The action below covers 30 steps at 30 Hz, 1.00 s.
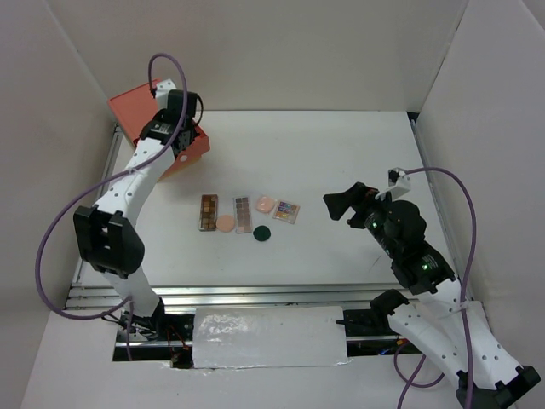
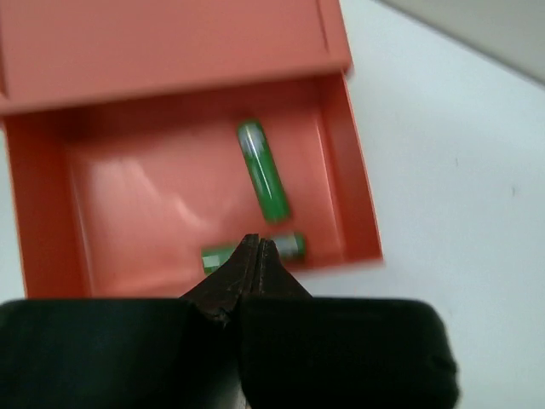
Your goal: Organize the makeup
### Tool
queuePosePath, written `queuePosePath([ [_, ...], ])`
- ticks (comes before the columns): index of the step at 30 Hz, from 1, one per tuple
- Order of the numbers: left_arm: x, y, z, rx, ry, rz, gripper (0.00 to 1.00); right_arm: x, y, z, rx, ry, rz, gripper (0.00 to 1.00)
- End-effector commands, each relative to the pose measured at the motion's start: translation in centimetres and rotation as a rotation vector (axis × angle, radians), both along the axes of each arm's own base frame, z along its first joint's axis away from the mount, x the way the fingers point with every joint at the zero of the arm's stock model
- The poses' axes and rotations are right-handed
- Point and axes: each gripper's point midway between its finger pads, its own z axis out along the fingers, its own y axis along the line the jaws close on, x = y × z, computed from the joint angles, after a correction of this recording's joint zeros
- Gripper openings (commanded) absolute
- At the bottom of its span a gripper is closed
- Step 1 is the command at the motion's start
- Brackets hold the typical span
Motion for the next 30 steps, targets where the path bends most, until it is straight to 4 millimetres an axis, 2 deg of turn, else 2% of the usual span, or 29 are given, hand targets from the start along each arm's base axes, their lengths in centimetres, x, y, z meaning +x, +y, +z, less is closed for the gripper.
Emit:
queuePosePath([
  [1,-3.3,-5.5,2.0,-0.100,-0.074,-0.109,0.00,0.6,0.2,1.3,0.018,-0.053,0.002,1.00],
  [2,-4.4,-6.4,0.7,-0.093,-0.050,-0.132,0.00,0.7,0.3,1.3,0.019,-0.053,0.003,1.00],
  [3,-5.1,-8.4,0.1,-0.092,-0.040,-0.177,0.00,0.7,0.4,1.3,0.014,-0.051,0.005,1.00],
  [6,-5.3,-9.2,-2.8,-0.075,0.016,-0.184,0.00,0.7,0.4,1.2,0.014,-0.050,0.010,1.00],
  [7,-4.9,-8.4,-3.0,-0.053,0.020,-0.144,0.00,0.7,0.4,1.2,0.017,-0.050,0.010,1.00],
  [8,-4.8,-7.7,-4.7,-0.020,0.077,-0.117,0.00,0.6,0.5,1.3,0.019,-0.054,0.014,1.00],
  [10,-4.0,-5.5,-5.4,0.015,0.092,-0.041,0.00,0.5,0.5,1.3,0.022,-0.058,0.016,1.00],
  [11,-2.9,-4.2,-6.1,0.014,0.102,-0.011,0.00,0.4,0.3,1.6,0.027,-0.071,0.013,1.00],
  [14,-1.1,-1.8,-7.0,0.017,0.108,0.029,0.00,0.3,0.4,1.9,0.031,-0.082,0.019,1.00],
  [17,0.1,-0.4,-6.5,0.051,0.092,0.060,0.00,0.4,0.5,1.9,0.029,-0.083,0.024,1.00],
  [22,2.4,0.2,-5.1,0.085,0.051,0.057,0.00,0.8,0.8,1.4,0.023,-0.069,0.027,1.00],
  [30,4.9,3.9,-7.0,0.147,0.079,0.132,0.00,1.1,0.8,0.7,0.009,-0.061,0.023,1.00],
])
